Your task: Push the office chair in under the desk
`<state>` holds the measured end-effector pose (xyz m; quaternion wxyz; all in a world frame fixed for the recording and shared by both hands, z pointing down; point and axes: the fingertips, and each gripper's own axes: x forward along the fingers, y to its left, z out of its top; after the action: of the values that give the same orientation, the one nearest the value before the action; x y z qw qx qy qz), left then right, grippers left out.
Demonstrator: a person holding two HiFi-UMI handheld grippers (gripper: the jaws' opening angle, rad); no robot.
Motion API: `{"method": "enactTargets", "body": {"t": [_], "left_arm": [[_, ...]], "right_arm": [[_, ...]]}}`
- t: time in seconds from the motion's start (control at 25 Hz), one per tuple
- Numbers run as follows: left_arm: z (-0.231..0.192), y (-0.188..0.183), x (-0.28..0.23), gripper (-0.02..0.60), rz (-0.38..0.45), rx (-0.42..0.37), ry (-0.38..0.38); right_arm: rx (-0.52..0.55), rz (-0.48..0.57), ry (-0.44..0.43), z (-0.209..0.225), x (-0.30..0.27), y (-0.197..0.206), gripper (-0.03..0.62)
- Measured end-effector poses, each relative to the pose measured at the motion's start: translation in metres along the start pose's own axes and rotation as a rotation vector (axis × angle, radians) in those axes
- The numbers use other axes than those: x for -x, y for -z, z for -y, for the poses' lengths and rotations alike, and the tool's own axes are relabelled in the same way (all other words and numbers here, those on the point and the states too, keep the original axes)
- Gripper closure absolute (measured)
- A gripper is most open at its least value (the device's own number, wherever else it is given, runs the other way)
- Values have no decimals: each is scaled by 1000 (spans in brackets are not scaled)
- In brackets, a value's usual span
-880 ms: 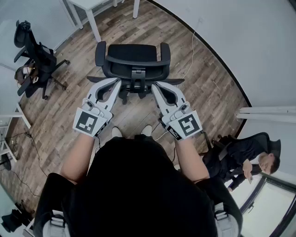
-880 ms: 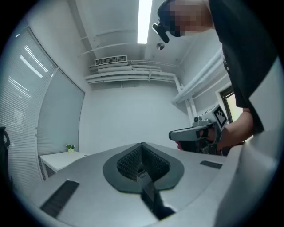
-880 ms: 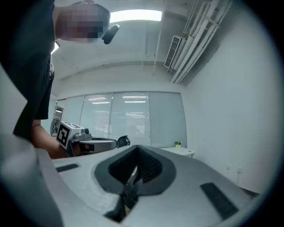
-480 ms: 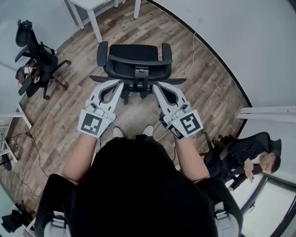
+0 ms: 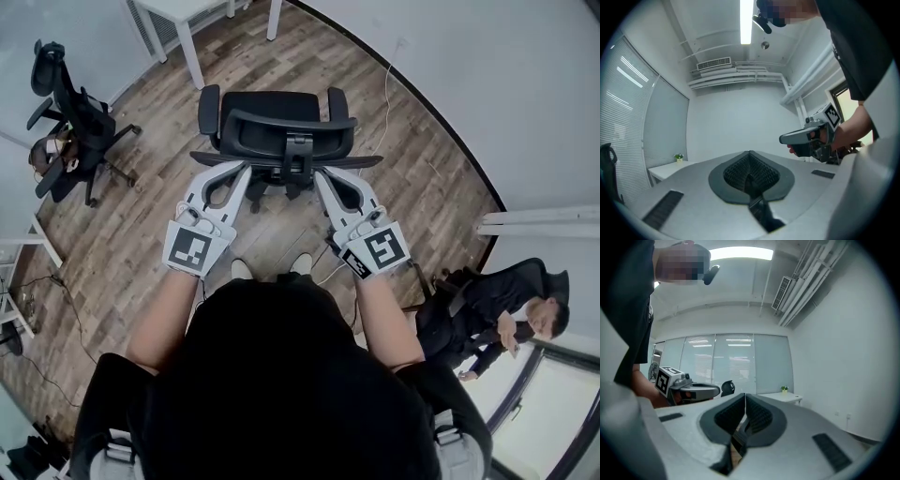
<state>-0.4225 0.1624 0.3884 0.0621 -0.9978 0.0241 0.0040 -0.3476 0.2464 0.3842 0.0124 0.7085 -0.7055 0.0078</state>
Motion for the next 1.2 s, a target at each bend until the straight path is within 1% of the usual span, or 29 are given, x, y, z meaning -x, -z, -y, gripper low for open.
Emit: {"method": "enactTargets", "body": {"t": [0.2,0.4,0.52,0.68,0.8,1.0,1.12,1.2], "left_arm": [[-8,14,15,584,-43,-8,48],[-15,30,26,561,-72,-20,68],[-21,38,25,549,-92,-20,73],[-25,50,15,525,-126,-26,82],[-28,59,4,506,-156,-36,86],[-31,74,-15,479,-206,-33,97],[-27,85,-25,453,-247,-29,119],[-24,94,-30,432,-286,-42,141]], "right_arm": [[8,-36,55,-8,0,12,582],[7,-60,99,-13,4,23,579],[-8,-82,124,-4,6,30,574],[-26,-129,138,19,8,43,563],[-37,-169,135,37,6,56,551],[-50,-229,110,65,2,74,533],[-56,-276,78,77,1,87,511],[-53,-316,47,83,-1,96,492]]}}
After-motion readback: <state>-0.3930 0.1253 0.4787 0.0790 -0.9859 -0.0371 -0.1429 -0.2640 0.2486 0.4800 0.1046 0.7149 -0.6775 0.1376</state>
